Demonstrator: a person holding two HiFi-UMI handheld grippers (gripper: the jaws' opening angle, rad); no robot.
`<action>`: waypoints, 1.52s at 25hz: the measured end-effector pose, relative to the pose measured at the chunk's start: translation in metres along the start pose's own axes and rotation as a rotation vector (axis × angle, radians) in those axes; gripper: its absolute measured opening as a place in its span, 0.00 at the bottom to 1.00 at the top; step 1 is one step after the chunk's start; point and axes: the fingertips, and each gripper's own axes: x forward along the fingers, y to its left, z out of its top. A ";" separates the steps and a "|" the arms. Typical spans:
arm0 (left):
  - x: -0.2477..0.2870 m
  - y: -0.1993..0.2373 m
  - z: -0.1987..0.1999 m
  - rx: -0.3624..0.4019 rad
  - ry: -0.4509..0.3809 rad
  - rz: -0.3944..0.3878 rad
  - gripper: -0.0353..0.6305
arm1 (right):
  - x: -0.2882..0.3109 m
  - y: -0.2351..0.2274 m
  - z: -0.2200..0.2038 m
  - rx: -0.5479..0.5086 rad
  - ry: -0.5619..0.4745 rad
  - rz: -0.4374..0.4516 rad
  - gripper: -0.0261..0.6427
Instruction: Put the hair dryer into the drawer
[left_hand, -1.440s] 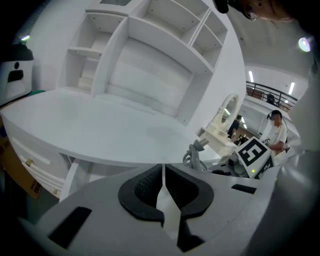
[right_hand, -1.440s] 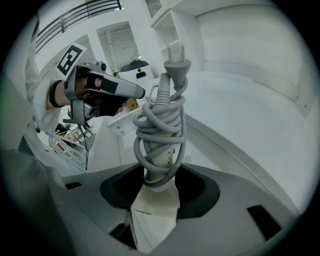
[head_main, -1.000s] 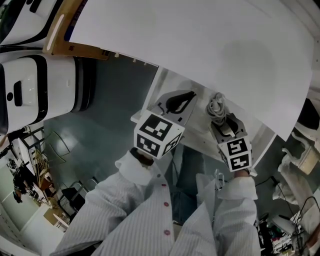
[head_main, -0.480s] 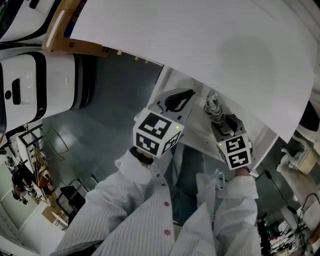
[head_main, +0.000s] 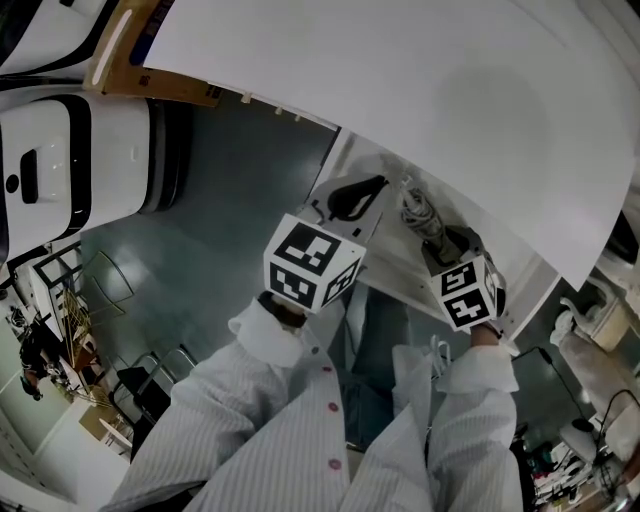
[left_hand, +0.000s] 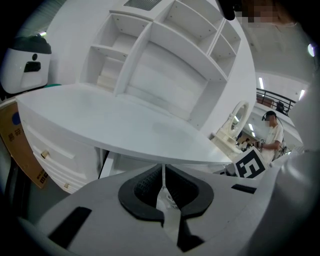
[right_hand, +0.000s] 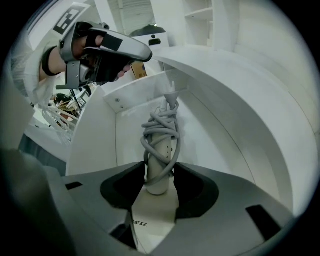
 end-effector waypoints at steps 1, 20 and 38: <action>0.000 0.001 -0.001 -0.002 0.001 0.000 0.09 | 0.002 0.000 0.000 -0.015 0.015 -0.004 0.31; 0.002 0.008 0.000 0.009 0.024 -0.039 0.09 | 0.013 0.000 0.005 -0.067 0.106 -0.040 0.31; -0.010 -0.033 0.053 0.065 -0.060 -0.069 0.09 | -0.062 -0.003 0.047 0.117 -0.139 -0.024 0.31</action>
